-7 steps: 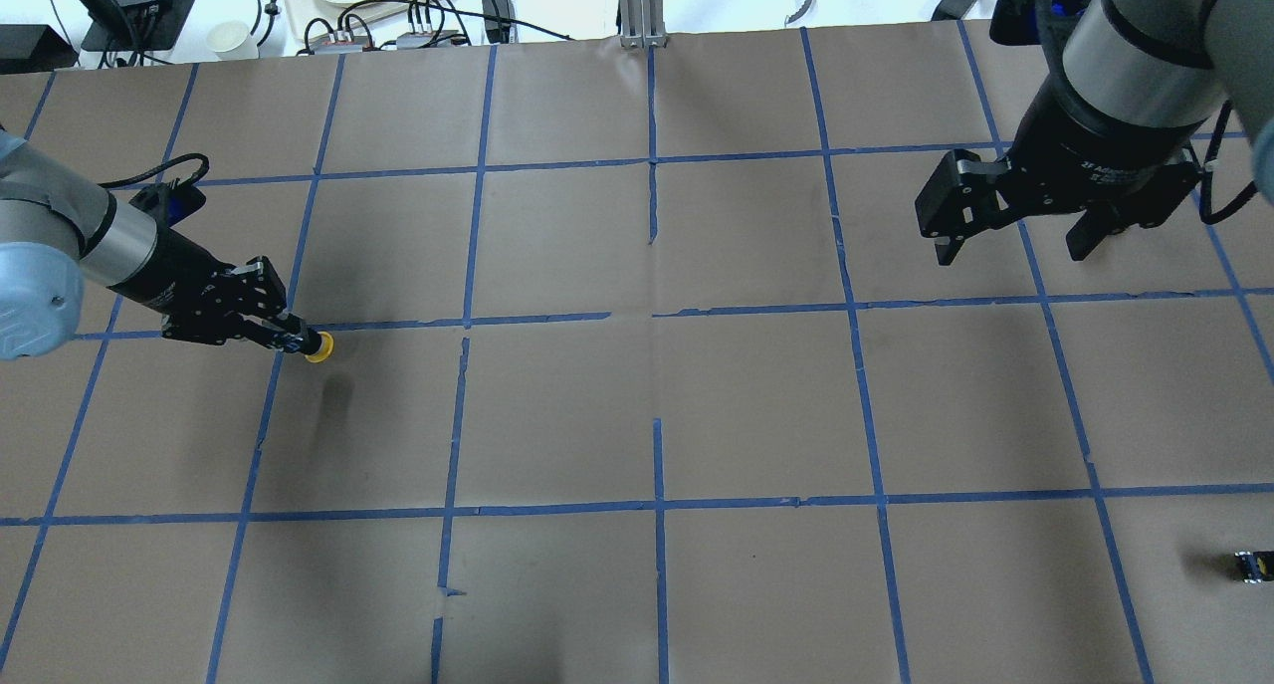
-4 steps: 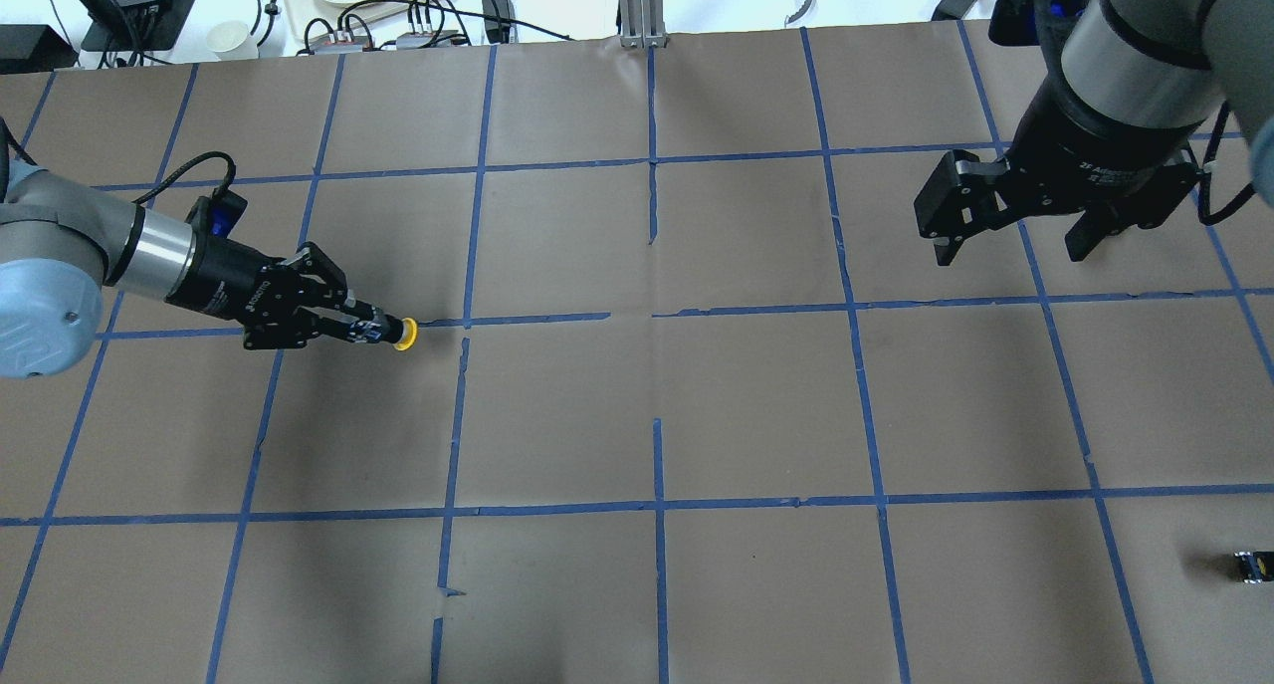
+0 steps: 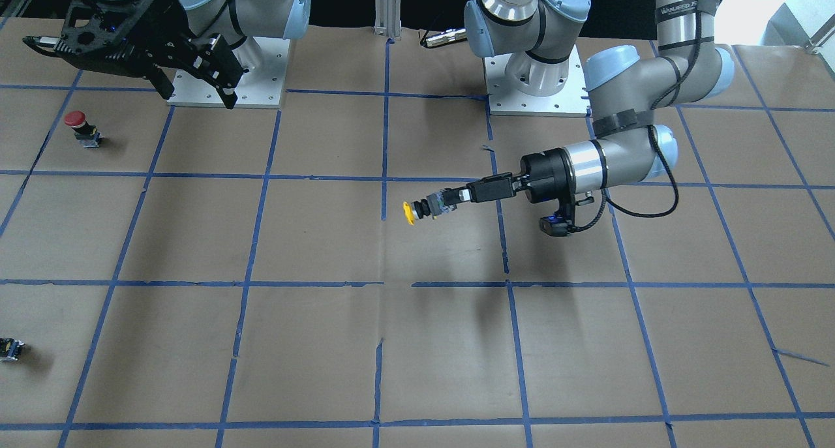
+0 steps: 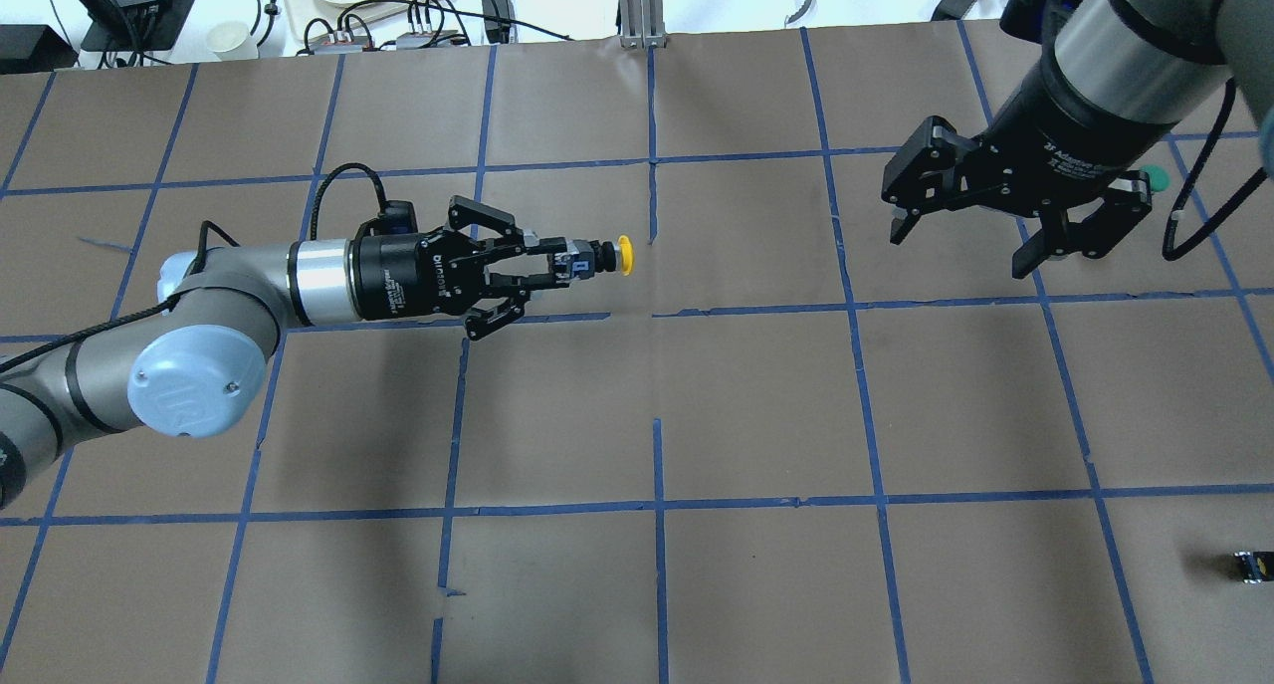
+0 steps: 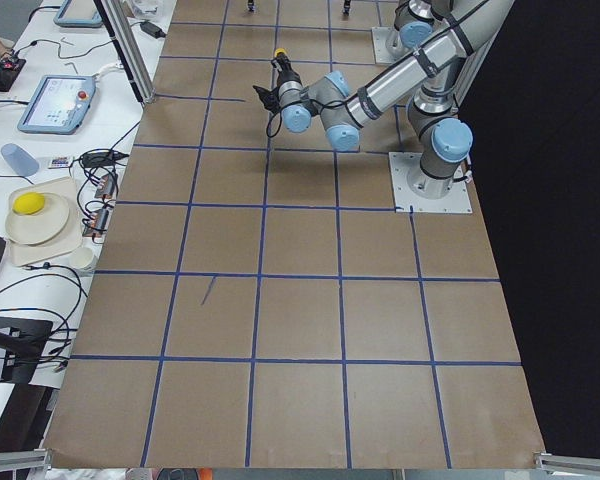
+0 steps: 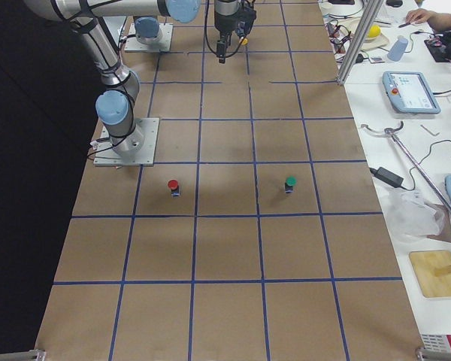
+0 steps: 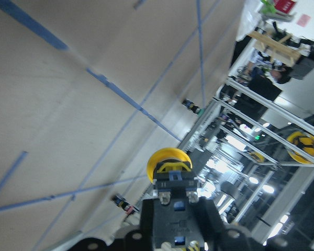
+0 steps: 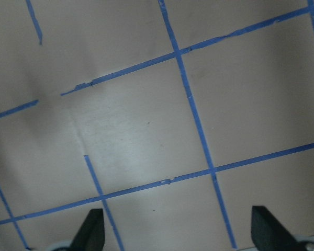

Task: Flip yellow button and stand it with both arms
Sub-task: 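Lift the yellow button with the left gripper toward the right gripper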

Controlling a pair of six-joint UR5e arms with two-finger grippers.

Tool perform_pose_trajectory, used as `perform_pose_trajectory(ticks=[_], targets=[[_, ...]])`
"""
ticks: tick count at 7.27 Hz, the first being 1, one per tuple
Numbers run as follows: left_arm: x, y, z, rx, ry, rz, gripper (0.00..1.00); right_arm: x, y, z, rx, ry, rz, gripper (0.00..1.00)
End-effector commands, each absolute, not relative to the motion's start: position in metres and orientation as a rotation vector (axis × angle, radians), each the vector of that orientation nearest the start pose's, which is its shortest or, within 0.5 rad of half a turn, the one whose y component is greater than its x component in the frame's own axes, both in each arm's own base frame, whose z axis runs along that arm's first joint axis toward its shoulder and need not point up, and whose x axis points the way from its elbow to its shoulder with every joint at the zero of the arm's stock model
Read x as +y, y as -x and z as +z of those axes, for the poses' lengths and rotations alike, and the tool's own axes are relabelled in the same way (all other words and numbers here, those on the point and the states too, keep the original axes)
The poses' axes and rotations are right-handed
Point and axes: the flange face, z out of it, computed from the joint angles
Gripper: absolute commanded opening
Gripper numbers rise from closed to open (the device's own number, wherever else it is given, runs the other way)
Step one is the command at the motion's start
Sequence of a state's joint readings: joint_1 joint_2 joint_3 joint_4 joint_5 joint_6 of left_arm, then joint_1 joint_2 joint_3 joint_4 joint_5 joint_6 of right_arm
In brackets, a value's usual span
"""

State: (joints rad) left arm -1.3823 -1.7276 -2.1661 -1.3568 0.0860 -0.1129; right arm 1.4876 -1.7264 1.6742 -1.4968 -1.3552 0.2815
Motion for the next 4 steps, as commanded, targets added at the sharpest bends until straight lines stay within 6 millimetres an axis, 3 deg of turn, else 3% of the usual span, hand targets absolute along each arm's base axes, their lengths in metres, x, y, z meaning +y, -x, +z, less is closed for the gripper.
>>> perform_pose_trajectory(ticks=[1, 2, 3, 4], targets=[[-0.464, 0.196, 0.272, -1.356, -0.641, -0.502, 0.19, -0.443, -0.122, 0.510, 2.579, -0.784, 0.135, 1.00], [-0.474, 0.208, 0.284, -1.246, -0.713, -0.627, 0.19, -0.450, -0.117, 0.512, 2.453, -0.874, 0.172, 1.00], [-0.482, 0.218, 0.309, -1.226, -0.746, -0.728, 0.19, -0.455, -0.106, 0.516, 2.359, -0.898, 0.172, 1.00], [-0.485, 0.226, 0.321, -1.233, -0.722, -0.744, 0.19, -0.458, -0.104, 0.518, 2.299, -0.896, 0.178, 1.00]])
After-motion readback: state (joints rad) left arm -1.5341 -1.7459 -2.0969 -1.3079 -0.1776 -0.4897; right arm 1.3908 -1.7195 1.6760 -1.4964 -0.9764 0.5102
